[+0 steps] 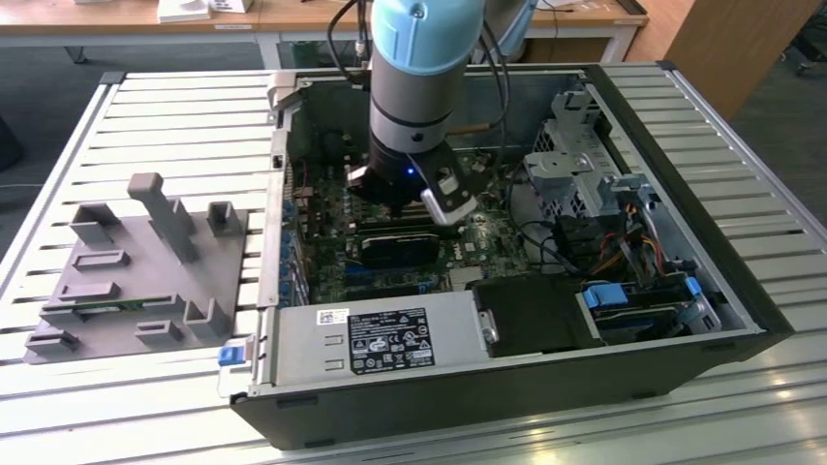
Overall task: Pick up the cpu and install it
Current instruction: 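Install the second cpu locking lever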
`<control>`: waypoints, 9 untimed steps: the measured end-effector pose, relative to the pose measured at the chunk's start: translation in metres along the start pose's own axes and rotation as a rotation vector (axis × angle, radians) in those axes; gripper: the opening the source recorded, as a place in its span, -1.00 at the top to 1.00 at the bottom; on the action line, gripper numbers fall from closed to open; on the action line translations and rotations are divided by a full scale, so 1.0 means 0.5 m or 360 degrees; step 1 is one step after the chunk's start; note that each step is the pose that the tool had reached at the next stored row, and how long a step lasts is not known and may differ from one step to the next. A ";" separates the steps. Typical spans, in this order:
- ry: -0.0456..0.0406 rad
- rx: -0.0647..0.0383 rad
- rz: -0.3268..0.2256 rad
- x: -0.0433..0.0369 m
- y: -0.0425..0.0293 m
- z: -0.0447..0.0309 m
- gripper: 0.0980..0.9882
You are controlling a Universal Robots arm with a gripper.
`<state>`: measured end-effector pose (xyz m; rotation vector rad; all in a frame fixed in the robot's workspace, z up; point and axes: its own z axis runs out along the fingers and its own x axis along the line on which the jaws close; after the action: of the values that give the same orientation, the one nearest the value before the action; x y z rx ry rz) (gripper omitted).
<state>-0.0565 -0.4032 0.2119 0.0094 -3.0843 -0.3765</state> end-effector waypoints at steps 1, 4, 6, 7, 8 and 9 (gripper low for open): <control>0.0000 -0.0006 0.0000 0.000 -0.002 0.000 0.98; 0.0000 -0.0026 -0.0001 0.001 -0.008 0.000 0.98; 0.0000 -0.0032 -0.0001 0.002 -0.012 0.001 0.98; 0.0000 -0.0039 -0.0001 0.004 -0.016 0.001 0.98; 0.0000 -0.0045 -0.0001 0.005 -0.016 0.002 0.98; 0.0000 -0.0052 -0.0002 0.007 -0.017 0.002 0.98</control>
<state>-0.0600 -0.4113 0.2091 0.0102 -3.0778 -0.4272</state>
